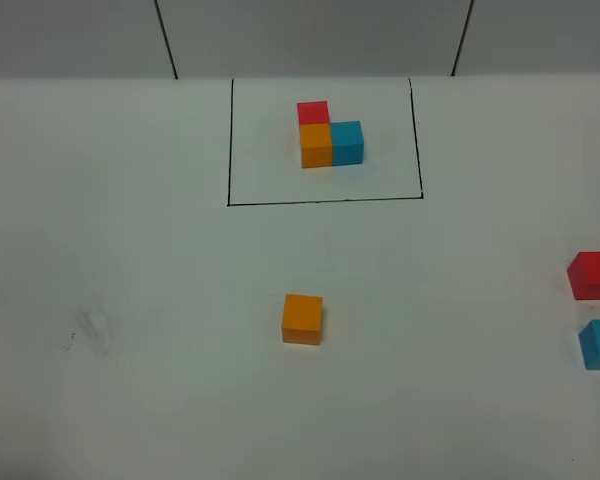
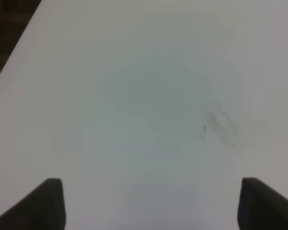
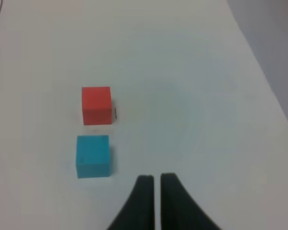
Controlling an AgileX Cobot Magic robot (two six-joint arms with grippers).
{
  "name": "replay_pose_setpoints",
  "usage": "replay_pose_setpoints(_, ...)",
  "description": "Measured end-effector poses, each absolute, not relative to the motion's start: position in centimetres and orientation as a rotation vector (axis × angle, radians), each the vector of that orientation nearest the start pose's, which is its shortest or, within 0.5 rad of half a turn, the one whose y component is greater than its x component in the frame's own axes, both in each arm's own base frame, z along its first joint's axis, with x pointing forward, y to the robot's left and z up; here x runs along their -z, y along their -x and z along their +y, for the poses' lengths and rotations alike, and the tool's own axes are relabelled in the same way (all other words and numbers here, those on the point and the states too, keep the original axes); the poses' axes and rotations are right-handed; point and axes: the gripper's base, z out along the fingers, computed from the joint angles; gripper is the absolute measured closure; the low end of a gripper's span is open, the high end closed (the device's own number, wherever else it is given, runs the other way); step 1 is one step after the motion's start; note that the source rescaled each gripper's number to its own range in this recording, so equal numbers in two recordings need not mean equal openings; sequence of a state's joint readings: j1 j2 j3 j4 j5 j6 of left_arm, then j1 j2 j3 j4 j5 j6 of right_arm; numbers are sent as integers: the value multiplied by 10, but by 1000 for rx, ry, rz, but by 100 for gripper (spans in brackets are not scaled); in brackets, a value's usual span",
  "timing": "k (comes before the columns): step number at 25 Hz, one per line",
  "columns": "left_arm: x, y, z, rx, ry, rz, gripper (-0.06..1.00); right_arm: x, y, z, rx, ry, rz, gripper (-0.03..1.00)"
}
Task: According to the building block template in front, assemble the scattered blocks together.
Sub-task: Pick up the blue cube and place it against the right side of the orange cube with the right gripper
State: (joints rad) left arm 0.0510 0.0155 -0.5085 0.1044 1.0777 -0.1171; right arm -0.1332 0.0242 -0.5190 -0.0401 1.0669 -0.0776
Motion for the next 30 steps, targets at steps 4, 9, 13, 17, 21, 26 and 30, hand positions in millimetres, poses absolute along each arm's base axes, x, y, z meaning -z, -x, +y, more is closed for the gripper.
replay_pose_setpoints(4,-279,5,8,-85,179,2057,11,-297,-13,-1,149,3,2133,82)
replay_pose_setpoints(9,-279,5,8,-85,179,2057,11,-298,-60,-6,137,54,2300,28)
replay_pose_setpoints(13,-279,5,8,-85,179,2057,11,-288,-95,-11,77,-55,2425,1)
replay_pose_setpoints(17,-279,5,8,-85,179,2057,11,-269,-129,-15,25,-143,2558,-3)
replay_pose_setpoints(21,-279,5,8,-85,179,2057,11,-247,-160,-17,-27,-183,2656,-3)
replay_pose_setpoints(26,-279,5,8,-85,179,2057,11,-223,-186,-21,-30,-198,2720,-3)
replay_pose_setpoints(30,-279,5,8,-84,180,2057,11,-205,-201,-23,-26,-190,2758,-3)
